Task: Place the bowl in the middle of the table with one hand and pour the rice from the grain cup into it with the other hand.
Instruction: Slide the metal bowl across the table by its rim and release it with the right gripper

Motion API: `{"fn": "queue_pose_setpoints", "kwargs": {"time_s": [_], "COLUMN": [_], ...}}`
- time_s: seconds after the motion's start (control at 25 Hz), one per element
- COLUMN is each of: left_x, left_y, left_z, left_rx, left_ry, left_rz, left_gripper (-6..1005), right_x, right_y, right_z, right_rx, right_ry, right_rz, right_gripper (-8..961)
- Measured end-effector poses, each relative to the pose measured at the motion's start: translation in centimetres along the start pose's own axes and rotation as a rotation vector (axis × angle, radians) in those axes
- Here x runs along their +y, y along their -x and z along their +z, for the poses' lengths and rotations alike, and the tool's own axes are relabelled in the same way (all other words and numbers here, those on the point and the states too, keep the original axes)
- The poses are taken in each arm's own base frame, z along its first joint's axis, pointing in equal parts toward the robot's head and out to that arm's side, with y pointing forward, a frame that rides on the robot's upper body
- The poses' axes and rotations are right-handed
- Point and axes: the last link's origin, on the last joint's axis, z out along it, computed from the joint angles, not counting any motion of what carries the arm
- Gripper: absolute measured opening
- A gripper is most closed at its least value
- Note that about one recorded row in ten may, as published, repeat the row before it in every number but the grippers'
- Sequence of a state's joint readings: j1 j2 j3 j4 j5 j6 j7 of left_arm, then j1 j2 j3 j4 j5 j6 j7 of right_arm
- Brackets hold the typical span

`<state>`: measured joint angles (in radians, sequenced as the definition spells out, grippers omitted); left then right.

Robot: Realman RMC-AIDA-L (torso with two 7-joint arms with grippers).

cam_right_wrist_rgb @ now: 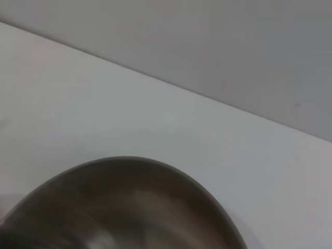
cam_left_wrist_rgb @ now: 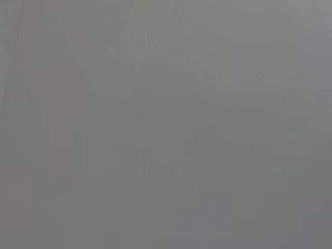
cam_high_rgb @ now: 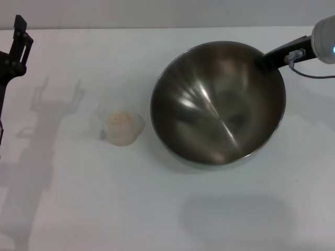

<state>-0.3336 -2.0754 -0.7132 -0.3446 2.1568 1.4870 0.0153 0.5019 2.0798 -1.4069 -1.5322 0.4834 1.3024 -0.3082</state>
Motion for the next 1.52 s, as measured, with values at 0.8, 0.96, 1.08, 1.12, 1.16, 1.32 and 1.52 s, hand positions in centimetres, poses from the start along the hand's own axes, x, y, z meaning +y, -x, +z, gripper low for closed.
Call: {"fn": "queue_pose_setpoints", "kwargs": {"time_s": [0.8, 0.96, 1.08, 1.12, 1.16, 1.32, 1.52], "left_x": [0.0, 0.0, -0.1, -0.1, -0.1, 0.0, 0.0], "left_y": [0.0, 0.1, 0.1, 0.1, 0.1, 0.1, 0.1], "left_z": [0.3, 0.3, 0.3, 0.3, 0.3, 0.3, 0.2], "left_rx": [-0.001, -0.002, -0.003, -0.003, -0.003, -0.003, -0.005], "left_ry": [0.007, 0.007, 0.007, 0.006, 0.007, 0.008, 0.008], "left_rz": [0.004, 0.006, 0.007, 0.007, 0.007, 0.007, 0.006], "left_gripper": [785, 786, 786, 786, 786, 786, 786], "right_x": [1.7, 1.8, 1.7, 1.6, 1.6, 1.3, 1.1], "right_y": [0.9, 0.4, 0.0, -0.1, -0.2, -0.7, -1.1], "right_z": [0.2, 0.8, 1.4, 1.5, 1.6, 2.1, 2.4], "right_rx": [-0.043, -0.025, -0.008, -0.004, -0.001, 0.022, 0.039], "right_ry": [0.101, 0.132, 0.134, 0.134, 0.134, 0.131, 0.126], "right_rz": [0.012, 0.041, 0.056, 0.06, 0.062, 0.072, 0.067], "right_gripper": [28, 27, 27, 27, 27, 27, 27]}}
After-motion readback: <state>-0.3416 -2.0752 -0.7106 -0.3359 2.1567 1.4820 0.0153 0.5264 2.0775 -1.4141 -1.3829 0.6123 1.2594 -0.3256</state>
